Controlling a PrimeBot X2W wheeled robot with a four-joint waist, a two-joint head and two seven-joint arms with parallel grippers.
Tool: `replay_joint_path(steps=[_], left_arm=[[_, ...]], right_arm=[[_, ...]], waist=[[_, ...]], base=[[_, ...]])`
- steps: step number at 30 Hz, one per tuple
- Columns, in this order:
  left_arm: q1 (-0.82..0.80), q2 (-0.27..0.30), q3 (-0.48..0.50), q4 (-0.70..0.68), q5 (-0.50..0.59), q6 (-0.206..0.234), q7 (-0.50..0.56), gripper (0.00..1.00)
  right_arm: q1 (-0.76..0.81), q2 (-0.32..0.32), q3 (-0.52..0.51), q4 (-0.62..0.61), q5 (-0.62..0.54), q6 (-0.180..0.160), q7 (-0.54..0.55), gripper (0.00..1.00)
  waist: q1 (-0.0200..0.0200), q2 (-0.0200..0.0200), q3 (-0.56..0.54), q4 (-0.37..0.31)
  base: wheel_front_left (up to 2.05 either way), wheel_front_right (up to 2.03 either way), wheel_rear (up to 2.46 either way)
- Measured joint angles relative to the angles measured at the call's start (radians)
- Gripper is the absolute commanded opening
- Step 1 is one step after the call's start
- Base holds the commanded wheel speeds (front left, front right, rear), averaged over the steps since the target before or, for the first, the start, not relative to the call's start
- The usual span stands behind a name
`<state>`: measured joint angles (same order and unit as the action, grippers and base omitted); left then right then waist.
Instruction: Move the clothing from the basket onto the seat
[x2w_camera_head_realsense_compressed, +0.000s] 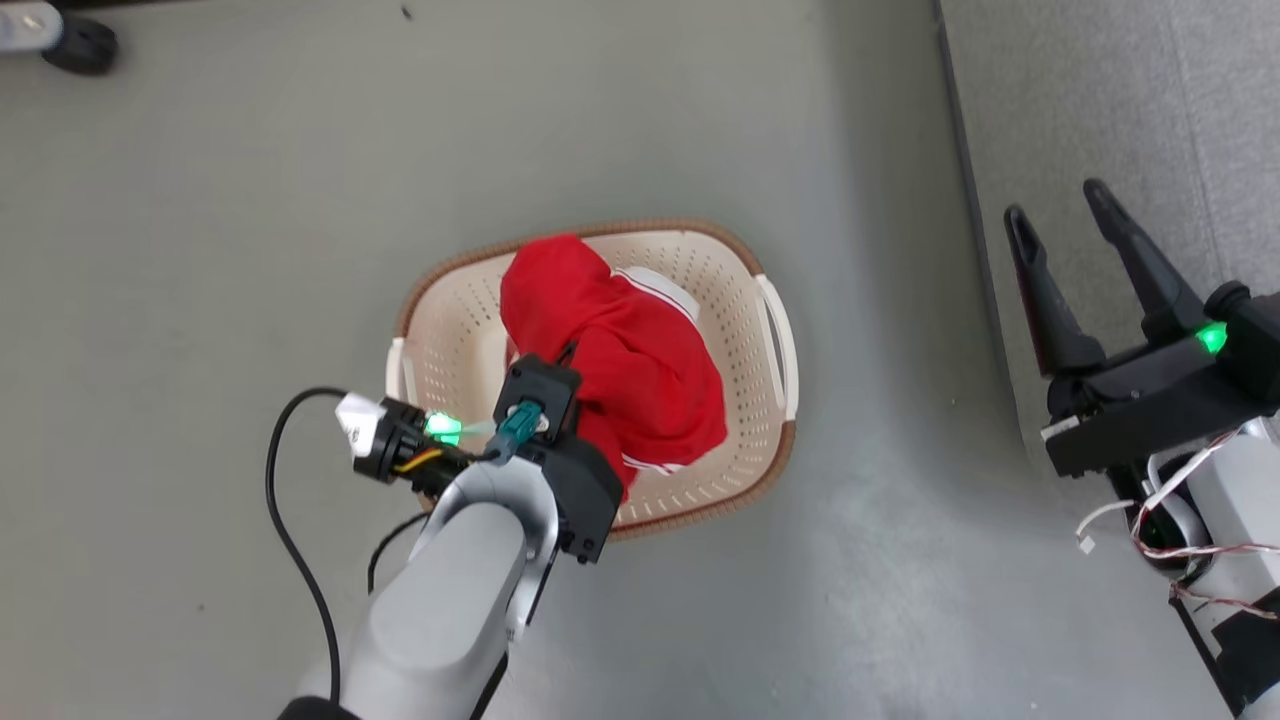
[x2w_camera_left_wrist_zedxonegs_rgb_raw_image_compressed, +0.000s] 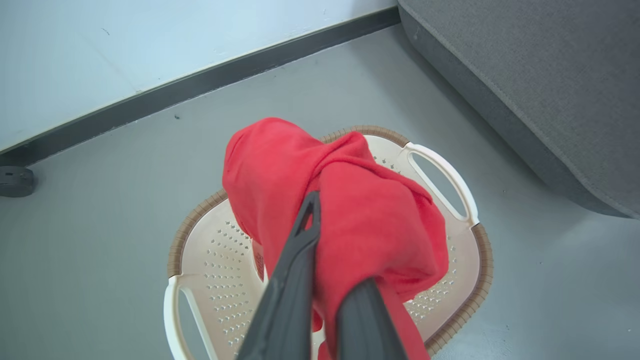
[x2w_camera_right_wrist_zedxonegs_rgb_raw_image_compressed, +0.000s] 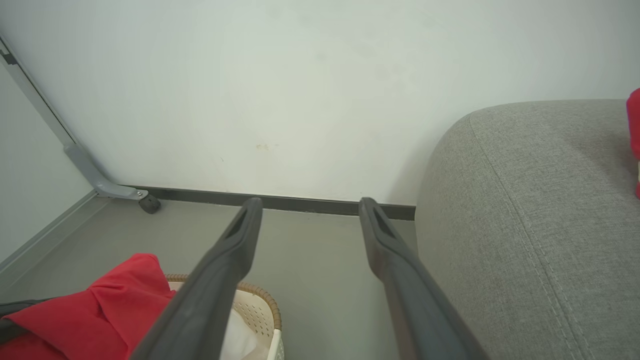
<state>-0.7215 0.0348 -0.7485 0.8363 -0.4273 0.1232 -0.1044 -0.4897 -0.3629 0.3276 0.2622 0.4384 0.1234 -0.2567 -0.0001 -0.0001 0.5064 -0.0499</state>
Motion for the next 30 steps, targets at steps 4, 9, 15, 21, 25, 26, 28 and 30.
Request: replay_joint_path(steps=[4,9,15,21,25,26,28,30], left_arm=[[0.034,0.001,0.009,-0.01,-0.027,0.0,-0.04,0.0],[0.087,0.002,0.039,-0.014,-0.073,0.0,-0.112,0.0],[0.134,0.002,0.081,-0.013,-0.086,0.0,-0.139,0.0],[0.179,0.002,0.157,-0.018,-0.108,0.0,-0.145,0.0],[0.204,0.002,0.213,-0.038,-0.108,0.001,-0.145,0.0],[0.21,0.002,0.232,-0.049,-0.106,0.001,-0.145,0.0],[0.218,0.002,0.267,-0.07,-0.097,0.001,-0.145,0.0],[0.224,0.002,0.294,-0.097,-0.082,0.001,-0.145,0.0]], right_arm=[[0.019,0.006,0.002,0.017,0.0,0.0,0.0,1.0],[0.061,0.023,0.0,0.048,0.0,0.0,0.0,1.0],[0.121,0.048,-0.004,0.071,-0.001,0.0,0.0,1.0],[0.167,0.069,-0.016,0.077,-0.008,0.0,0.0,1.0],[0.184,0.086,-0.018,0.075,-0.014,0.0,0.0,1.0],[0.187,0.09,-0.019,0.075,-0.016,0.0,0.0,1.0],[0.197,0.095,-0.021,0.073,-0.017,0.0,0.0,1.0],[0.203,0.099,-0.023,0.073,-0.018,0.0,0.0,1.0]], waist=[[0.0,0.0,-0.041,0.009],[-0.0001,0.0,-0.112,0.024],[-0.0001,-0.0001,-0.194,0.04],[0.0,0.0,-0.277,0.058],[0.0,0.0,-0.315,0.068],[0.0,0.0,-0.322,0.071],[0.0,0.0,-0.336,0.075],[0.0,0.0,-0.347,0.079]], base=[[0.0,0.0,0.0],[0.0,0.0,0.0],[0.0,0.0,0.0],[0.0,0.0,0.0],[0.0,0.0,0.0],[0.0,0.0,0.0],[0.0,0.0,0.0],[0.0,0.0,0.0]])
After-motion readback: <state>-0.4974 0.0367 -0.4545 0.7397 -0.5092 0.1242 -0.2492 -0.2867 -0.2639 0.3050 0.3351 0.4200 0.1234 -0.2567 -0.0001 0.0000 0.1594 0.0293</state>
